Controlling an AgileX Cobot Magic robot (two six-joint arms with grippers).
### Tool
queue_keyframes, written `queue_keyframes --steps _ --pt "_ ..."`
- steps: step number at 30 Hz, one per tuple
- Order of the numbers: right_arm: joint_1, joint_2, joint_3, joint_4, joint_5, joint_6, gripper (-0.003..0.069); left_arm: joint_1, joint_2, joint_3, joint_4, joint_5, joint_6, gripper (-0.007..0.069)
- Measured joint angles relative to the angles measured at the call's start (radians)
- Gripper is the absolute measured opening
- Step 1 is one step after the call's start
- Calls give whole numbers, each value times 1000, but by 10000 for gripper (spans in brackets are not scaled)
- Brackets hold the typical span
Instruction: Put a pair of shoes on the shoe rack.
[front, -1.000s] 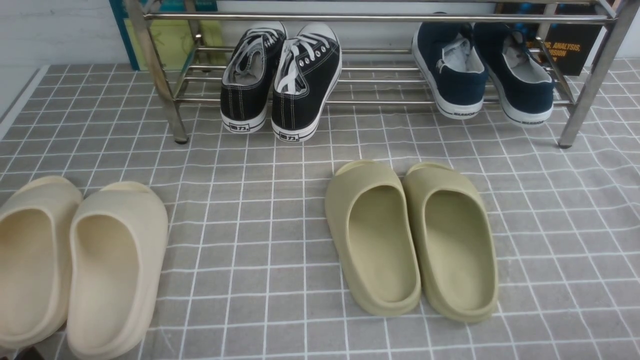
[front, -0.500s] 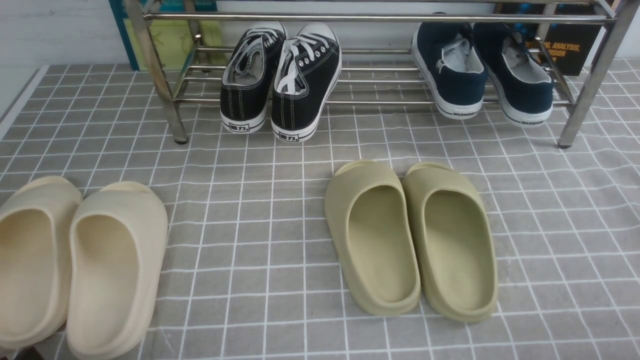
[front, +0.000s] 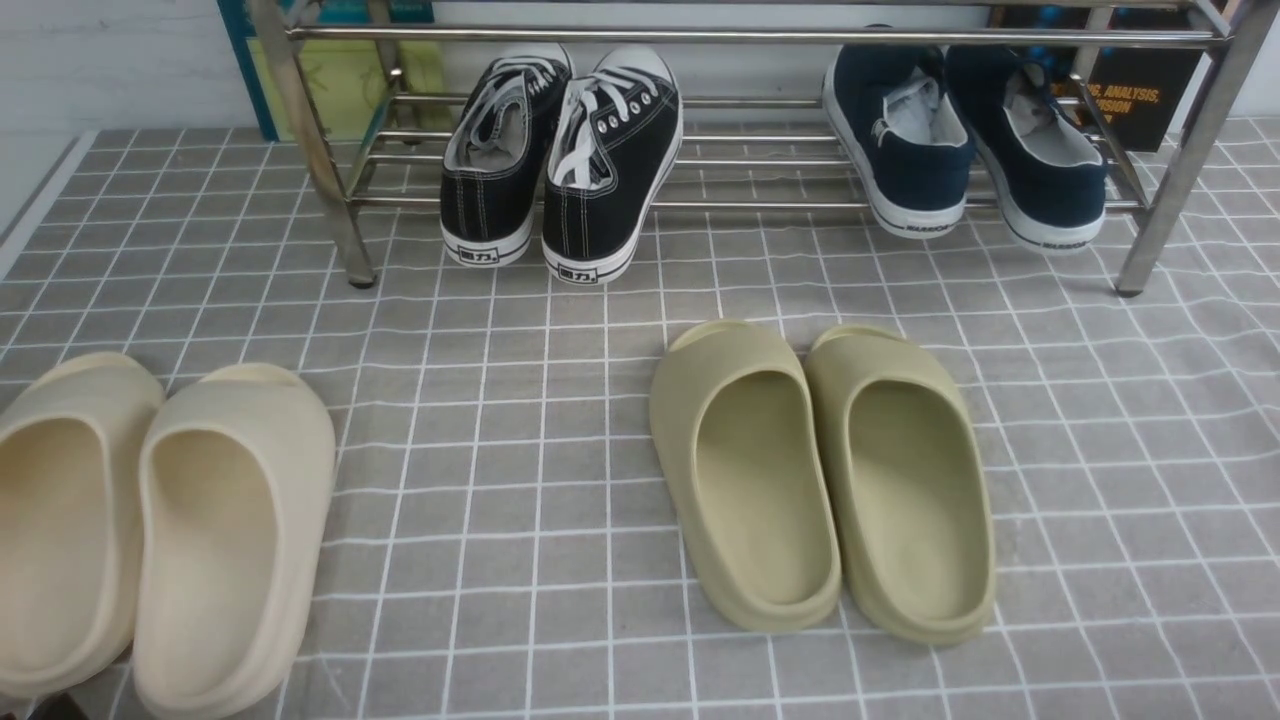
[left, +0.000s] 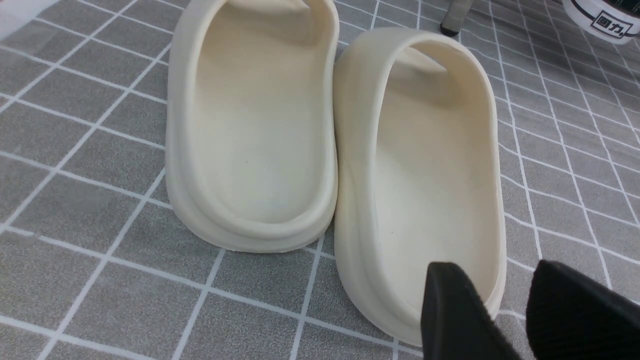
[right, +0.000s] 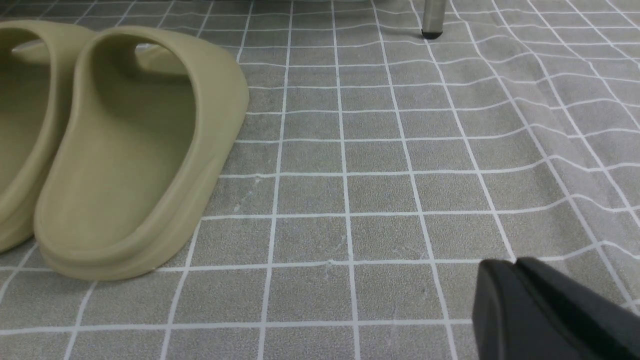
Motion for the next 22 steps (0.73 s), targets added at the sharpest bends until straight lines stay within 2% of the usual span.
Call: queue_keyframes --steps 22 --pt "0 0 -1 0 0 0 88 0 0 0 0 0 0 239"
